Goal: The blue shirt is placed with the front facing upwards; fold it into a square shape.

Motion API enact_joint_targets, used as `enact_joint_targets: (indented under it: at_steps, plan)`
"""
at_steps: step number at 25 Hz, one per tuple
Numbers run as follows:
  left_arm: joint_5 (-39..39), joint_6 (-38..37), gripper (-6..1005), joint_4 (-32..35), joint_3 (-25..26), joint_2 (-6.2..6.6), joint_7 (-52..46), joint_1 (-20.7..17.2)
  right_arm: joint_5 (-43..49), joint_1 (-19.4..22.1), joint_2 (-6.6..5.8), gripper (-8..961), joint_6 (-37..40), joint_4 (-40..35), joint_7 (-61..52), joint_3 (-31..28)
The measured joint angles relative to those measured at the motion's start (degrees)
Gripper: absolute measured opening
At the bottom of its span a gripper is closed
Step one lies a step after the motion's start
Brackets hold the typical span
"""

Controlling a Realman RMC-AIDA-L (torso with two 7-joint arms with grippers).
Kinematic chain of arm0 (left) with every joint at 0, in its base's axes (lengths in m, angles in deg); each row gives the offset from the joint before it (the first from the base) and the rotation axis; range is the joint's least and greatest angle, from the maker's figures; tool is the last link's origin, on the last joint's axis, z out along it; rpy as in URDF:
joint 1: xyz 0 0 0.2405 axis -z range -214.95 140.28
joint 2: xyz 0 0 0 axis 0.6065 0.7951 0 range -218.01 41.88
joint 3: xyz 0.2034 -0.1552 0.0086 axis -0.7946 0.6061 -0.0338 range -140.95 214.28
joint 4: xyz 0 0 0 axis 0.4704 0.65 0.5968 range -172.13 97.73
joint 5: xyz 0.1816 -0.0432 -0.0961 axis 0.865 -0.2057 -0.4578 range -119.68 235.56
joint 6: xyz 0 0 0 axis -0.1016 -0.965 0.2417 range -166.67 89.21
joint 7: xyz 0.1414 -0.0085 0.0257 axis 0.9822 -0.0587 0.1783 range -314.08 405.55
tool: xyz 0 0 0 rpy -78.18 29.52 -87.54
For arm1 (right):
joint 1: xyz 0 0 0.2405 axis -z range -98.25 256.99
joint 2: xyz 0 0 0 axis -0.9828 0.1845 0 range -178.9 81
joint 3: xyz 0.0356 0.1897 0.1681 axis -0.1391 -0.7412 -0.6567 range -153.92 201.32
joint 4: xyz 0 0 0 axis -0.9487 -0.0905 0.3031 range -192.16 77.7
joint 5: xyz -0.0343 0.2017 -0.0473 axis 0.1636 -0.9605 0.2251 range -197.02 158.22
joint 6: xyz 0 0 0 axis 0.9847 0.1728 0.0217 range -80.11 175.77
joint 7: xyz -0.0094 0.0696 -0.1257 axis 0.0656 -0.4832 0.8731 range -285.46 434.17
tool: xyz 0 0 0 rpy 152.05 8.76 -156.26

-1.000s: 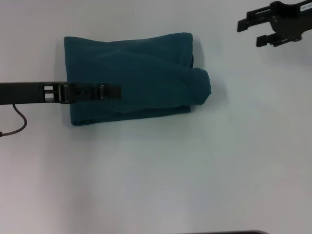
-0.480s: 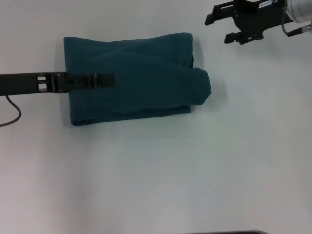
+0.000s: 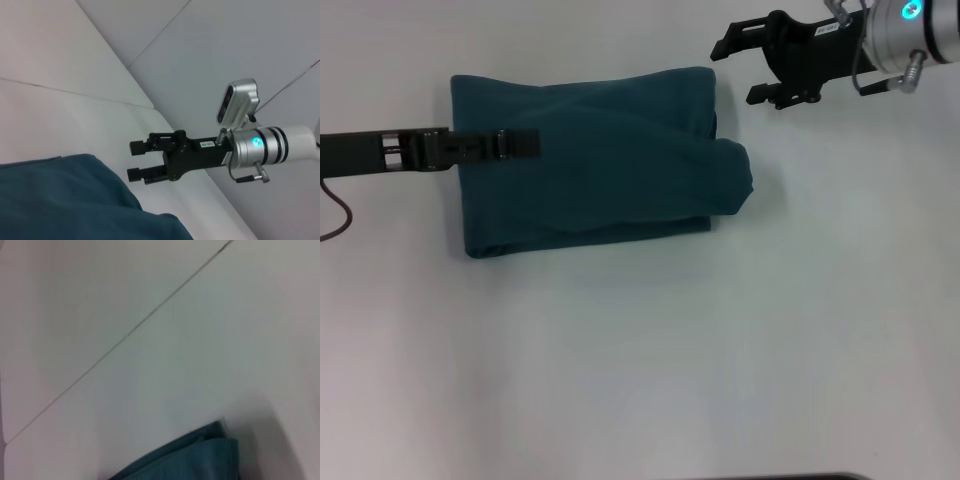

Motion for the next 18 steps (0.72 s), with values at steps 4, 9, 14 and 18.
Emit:
enact_joint_targets:
  at_steps: [4, 9, 14, 18]
  plan:
    - [-0.01, 0.23, 762, 0.03, 0.12, 0.01, 0.32, 0.0, 0.02, -0.52, 1.72, 818, -1.86, 0.54, -0.46, 0.23]
    - [-0.01, 0.27, 762, 0.05, 0.11, 0.02, 0.49, -0.27, -0.12, -1.48, 2.69, 757, -3.95, 1.6, -0.33, 0.35]
    - [-0.01, 0.27, 762, 0.06, 0.09, 0.02, 0.6, -0.57, -0.43, -0.91, 2.49, 697, -3.63, 1.32, -0.35, 0.09]
    - [0.0, 0.26, 762, 0.05, 0.07, 0.02, 0.62, -0.59, -0.48, -0.83, 2.54, 699, -3.97, 1.27, -0.07, -0.04]
